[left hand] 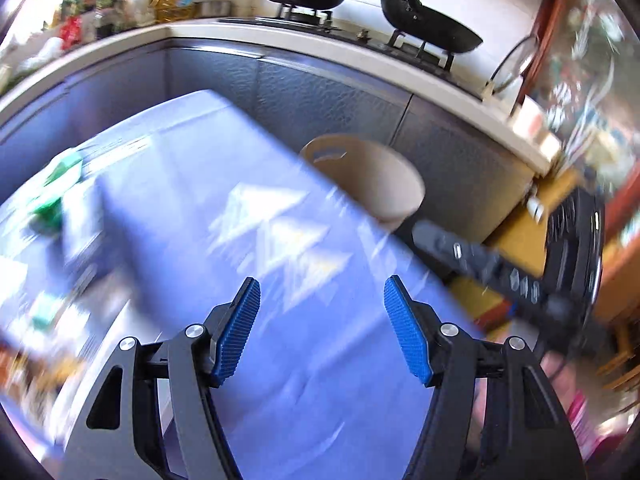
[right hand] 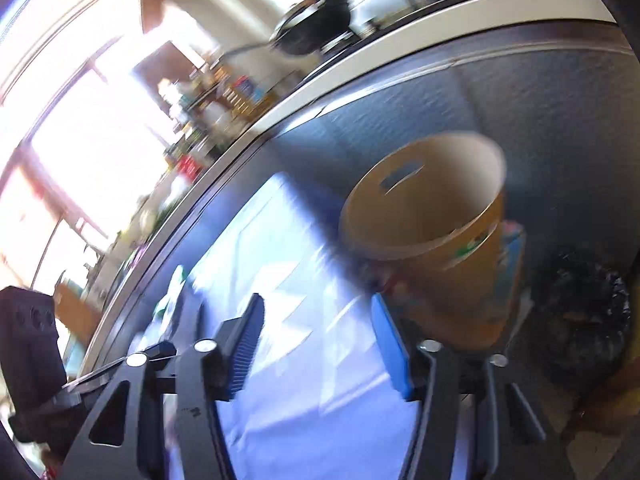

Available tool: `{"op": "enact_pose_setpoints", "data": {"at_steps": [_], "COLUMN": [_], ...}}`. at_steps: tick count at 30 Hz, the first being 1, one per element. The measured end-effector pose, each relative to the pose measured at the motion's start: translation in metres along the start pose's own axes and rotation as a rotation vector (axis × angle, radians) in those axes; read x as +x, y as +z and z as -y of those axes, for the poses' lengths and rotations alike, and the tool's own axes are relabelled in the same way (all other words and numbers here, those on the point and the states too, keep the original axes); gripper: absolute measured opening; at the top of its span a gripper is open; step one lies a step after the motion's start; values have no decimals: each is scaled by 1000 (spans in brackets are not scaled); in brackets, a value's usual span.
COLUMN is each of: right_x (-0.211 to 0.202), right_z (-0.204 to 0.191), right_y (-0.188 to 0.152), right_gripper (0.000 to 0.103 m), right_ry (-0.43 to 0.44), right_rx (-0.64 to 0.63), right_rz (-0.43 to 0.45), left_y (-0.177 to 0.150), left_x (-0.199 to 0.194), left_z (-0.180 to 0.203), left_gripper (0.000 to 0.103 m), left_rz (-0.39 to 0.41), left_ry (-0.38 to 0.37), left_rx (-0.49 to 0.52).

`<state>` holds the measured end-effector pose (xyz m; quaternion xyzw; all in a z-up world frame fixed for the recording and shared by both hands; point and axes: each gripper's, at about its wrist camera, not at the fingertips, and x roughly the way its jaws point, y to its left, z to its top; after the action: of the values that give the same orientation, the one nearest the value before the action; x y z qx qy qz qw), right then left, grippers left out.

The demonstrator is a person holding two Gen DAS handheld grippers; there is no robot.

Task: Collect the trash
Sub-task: 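Return both tools to the table over the remaining trash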

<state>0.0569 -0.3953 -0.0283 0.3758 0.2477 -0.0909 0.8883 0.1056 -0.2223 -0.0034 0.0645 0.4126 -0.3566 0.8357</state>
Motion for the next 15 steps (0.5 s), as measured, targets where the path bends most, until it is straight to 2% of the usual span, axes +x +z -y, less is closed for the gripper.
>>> {"op": "enact_pose_setpoints", "data": {"at_steps": [3, 5, 11, 15], "right_x": [11, 21, 43, 53], "right_z": [-31, -49, -103, -134], "right_y": [-29, -45, -90, -114], "right_gripper": [36, 30, 30, 30], "right_ry": [39, 62, 113, 135], "right_rx": [-65, -103, -223, -292], "right_rz": [-68, -116, -244, -298], "left_y": [-47, -75, -136, -152], "left_x": [-37, -59, -106, -118], "left_z": [-19, -36, -91, -115], "left_gripper": [64, 64, 63, 63], "left_rz": [8, 9, 19, 35], "left_ry": [60, 86, 116, 149], "left_rx": [-4, -52, -245, -321]}}
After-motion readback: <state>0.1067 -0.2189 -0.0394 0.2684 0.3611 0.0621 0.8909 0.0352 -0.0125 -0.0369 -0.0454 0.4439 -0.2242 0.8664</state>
